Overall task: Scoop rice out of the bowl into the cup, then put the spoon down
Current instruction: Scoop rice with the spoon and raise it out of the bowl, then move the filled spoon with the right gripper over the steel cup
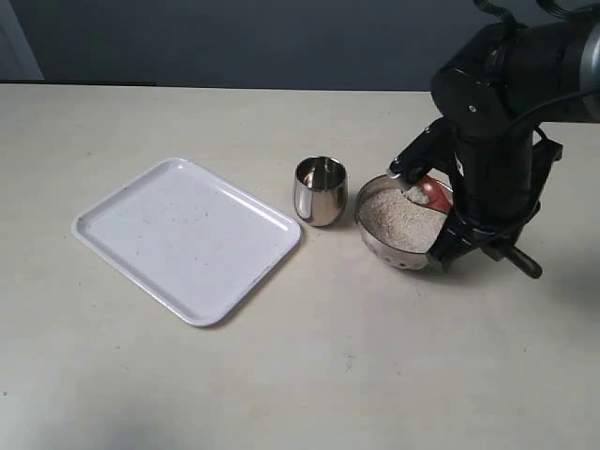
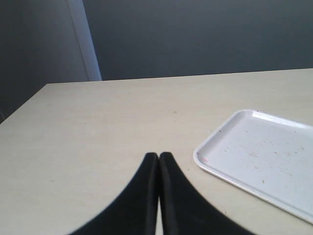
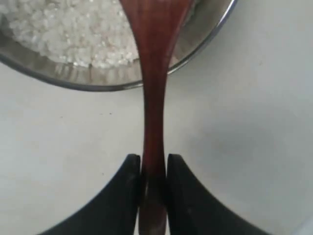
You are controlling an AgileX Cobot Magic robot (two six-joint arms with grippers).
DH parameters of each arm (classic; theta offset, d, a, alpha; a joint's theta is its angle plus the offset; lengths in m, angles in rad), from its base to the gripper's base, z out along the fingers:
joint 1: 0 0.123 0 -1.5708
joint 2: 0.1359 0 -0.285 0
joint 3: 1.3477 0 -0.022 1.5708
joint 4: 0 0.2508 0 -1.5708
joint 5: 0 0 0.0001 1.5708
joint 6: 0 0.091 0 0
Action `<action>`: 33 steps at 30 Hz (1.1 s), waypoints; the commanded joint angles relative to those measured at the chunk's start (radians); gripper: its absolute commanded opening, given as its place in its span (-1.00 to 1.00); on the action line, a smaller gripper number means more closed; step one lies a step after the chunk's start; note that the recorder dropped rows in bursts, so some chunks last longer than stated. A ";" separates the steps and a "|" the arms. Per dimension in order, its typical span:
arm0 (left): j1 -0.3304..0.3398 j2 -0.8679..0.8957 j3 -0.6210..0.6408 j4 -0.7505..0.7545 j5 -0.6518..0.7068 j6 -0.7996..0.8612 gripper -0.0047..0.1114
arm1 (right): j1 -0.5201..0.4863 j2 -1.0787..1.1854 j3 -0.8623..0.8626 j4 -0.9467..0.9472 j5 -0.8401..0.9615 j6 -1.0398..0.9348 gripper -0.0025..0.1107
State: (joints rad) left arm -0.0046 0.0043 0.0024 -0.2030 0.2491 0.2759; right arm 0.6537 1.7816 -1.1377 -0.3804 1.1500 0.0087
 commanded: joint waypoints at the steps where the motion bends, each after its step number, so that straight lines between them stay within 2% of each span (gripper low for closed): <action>1: -0.008 -0.004 -0.002 0.003 -0.015 -0.004 -0.91 | -0.006 -0.010 -0.041 0.009 -0.006 -0.009 -0.97; 11: -0.008 -0.004 -0.002 0.003 -0.015 -0.004 -0.91 | -0.006 0.027 -0.238 0.075 0.039 -0.064 -0.97; 20: -0.008 -0.004 -0.002 0.003 -0.015 -0.004 -0.91 | 0.013 0.132 -0.306 0.134 0.043 -0.109 -0.97; 33: -0.008 -0.004 -0.002 0.003 -0.015 -0.004 -0.91 | 0.045 0.229 -0.406 0.119 0.062 -0.139 -0.97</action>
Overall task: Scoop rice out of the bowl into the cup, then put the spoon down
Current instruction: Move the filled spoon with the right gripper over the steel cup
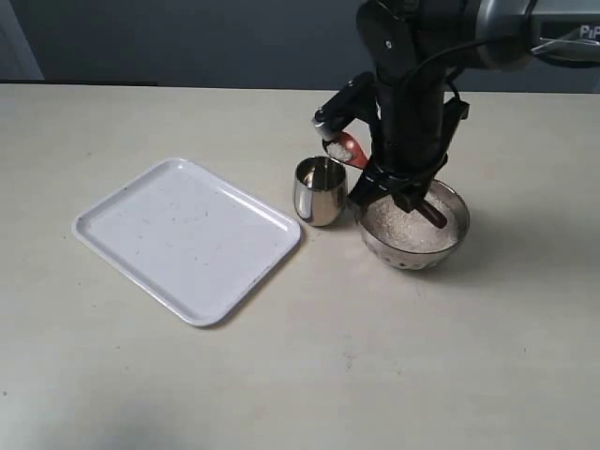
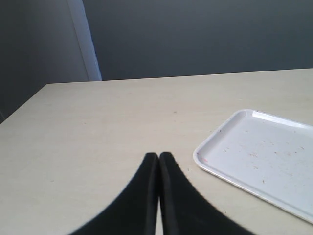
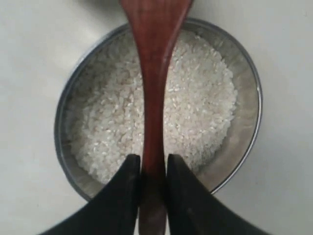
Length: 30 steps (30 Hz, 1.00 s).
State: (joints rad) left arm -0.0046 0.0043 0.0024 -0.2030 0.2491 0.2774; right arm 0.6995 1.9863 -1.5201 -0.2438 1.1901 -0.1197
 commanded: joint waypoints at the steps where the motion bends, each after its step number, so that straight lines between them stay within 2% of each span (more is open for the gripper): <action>1: -0.008 -0.004 -0.002 0.003 -0.015 -0.005 -0.91 | 0.000 0.031 -0.028 -0.019 0.031 -0.016 -0.97; 6: -0.008 -0.004 -0.002 0.003 -0.015 -0.005 -0.91 | 0.007 0.048 -0.030 -0.039 0.031 -0.041 -0.97; 30: -0.008 -0.004 -0.002 0.003 -0.015 -0.005 -0.91 | 0.140 0.114 -0.041 -0.438 0.031 -0.045 -0.97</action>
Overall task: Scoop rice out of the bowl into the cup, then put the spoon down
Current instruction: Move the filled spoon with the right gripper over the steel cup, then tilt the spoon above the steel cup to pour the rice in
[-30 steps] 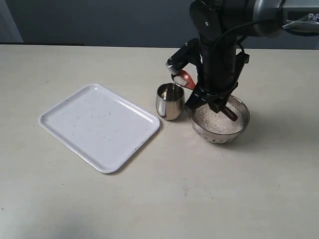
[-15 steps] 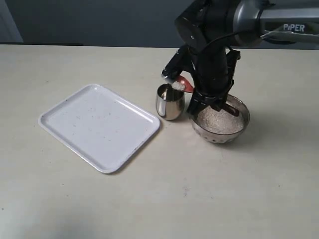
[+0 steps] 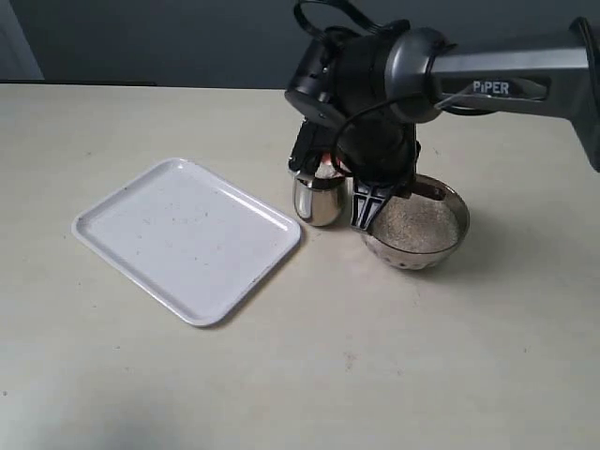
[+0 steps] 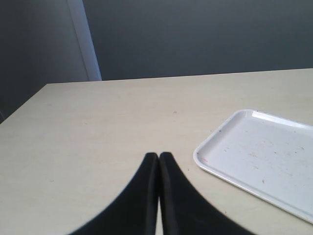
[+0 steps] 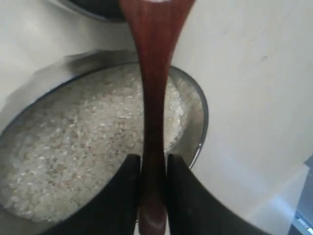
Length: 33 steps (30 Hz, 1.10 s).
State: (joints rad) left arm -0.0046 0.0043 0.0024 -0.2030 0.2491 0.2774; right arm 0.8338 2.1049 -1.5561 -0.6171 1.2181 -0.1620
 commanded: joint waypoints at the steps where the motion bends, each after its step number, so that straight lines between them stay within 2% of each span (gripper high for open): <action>1: -0.008 -0.004 -0.002 0.003 -0.015 -0.005 -0.91 | 0.006 -0.004 -0.005 -0.071 0.003 -0.002 -0.97; 15: -0.008 -0.004 -0.002 0.003 -0.015 -0.005 -0.91 | 0.007 -0.004 -0.005 -0.124 0.003 0.008 -0.97; 22: -0.008 -0.004 -0.002 0.003 -0.015 -0.005 -0.91 | 0.049 -0.004 -0.005 -0.182 0.003 0.038 -0.97; 33: -0.008 -0.004 -0.002 0.003 -0.015 -0.005 -0.91 | 0.052 0.000 -0.003 -0.181 0.003 0.050 -0.97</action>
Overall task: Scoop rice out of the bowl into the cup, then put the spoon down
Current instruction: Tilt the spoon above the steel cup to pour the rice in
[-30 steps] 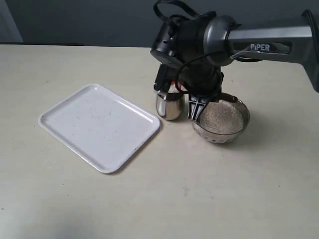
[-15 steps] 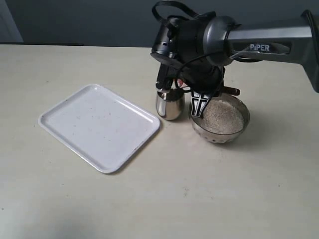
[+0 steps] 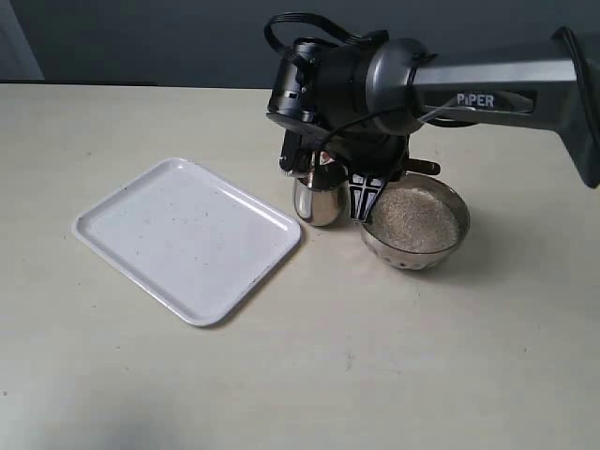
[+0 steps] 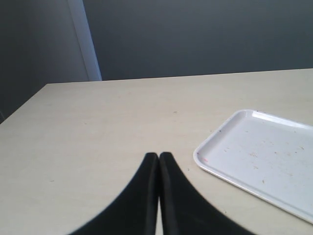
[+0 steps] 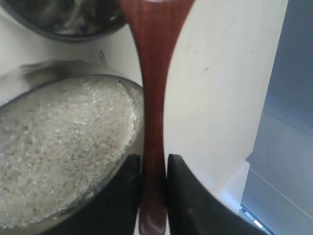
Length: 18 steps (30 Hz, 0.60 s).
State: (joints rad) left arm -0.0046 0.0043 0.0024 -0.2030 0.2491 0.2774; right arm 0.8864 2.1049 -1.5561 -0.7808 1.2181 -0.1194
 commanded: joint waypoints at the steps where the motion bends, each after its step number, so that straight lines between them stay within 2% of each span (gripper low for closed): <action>1: -0.008 -0.004 -0.002 0.003 -0.015 -0.005 -0.91 | -0.001 0.002 -0.003 -0.021 0.003 0.008 -0.97; 18: -0.008 -0.004 -0.002 0.003 -0.015 -0.005 -0.91 | -0.001 0.039 -0.003 -0.085 0.003 0.046 -0.97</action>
State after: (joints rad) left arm -0.0046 0.0043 0.0024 -0.2030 0.2491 0.2774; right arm 0.8864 2.1450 -1.5561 -0.8488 1.2181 -0.0851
